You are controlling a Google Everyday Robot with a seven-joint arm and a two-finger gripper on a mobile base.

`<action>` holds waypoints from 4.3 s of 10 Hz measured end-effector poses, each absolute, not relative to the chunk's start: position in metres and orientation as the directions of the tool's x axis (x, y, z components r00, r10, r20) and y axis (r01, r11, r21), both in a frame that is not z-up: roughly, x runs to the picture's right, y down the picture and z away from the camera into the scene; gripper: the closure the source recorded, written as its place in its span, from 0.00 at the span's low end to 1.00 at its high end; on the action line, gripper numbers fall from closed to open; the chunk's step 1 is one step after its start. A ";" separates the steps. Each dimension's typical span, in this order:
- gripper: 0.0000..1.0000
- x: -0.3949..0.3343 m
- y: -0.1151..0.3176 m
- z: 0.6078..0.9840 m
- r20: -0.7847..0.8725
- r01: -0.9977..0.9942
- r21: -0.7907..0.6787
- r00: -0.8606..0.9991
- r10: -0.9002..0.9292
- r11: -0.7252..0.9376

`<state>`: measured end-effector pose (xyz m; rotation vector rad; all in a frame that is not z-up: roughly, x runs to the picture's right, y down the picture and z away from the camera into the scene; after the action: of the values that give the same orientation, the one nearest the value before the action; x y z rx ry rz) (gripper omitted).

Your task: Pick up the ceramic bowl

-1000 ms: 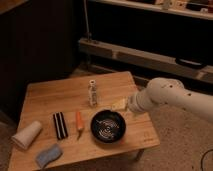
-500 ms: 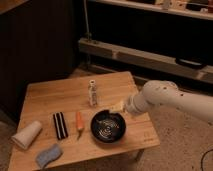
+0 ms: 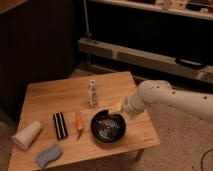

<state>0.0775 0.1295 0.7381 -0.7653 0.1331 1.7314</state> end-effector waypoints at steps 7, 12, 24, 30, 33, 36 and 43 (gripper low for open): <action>0.27 0.077 0.141 0.755 -0.555 -0.881 -0.344 -0.089 0.827 -0.325; 0.27 0.076 0.147 0.763 -0.559 -0.869 -0.366 -0.081 0.825 -0.333; 0.27 0.080 0.152 0.785 -0.644 -0.853 -0.353 -0.077 0.761 -0.385; 0.27 0.075 0.157 0.791 -0.670 -0.840 -0.376 -0.045 0.741 -0.391; 0.27 0.075 0.164 0.799 -0.671 -0.834 -0.387 -0.037 0.740 -0.393; 0.27 0.073 0.169 0.806 -0.672 -0.828 -0.396 -0.033 0.740 -0.397; 0.27 0.068 0.176 0.816 -0.692 -0.810 -0.411 -0.022 0.722 -0.418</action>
<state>0.0678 0.1764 0.8157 -1.0656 0.1177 1.6970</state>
